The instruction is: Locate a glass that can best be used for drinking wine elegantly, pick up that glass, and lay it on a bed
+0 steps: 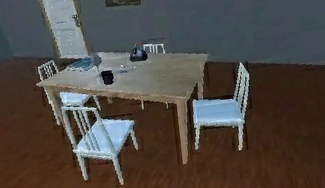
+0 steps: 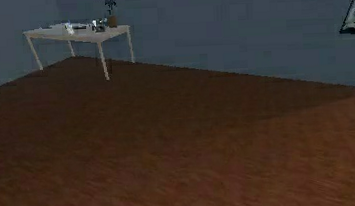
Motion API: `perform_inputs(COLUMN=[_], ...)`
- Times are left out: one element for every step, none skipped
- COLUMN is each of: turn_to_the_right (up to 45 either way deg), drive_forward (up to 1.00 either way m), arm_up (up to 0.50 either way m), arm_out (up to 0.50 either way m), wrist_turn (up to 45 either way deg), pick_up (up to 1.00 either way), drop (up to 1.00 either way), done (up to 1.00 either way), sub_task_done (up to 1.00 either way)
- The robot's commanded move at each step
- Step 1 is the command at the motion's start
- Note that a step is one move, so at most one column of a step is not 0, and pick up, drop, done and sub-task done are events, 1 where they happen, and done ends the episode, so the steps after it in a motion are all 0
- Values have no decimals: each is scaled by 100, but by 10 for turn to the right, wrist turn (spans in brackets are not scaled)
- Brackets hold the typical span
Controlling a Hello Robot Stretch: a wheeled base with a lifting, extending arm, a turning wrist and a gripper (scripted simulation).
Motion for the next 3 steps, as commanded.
perform_inputs(turn_to_the_right=[0,-450,-450], drive_forward=[65,0,0], arm_up=[0,0,0], arm_out=[0,0,0], wrist_turn=[0,0,0], pick_up=[0,0,0], drop=[0,0,0], done=[0,0,0], sub_task_done=[0,0,0])
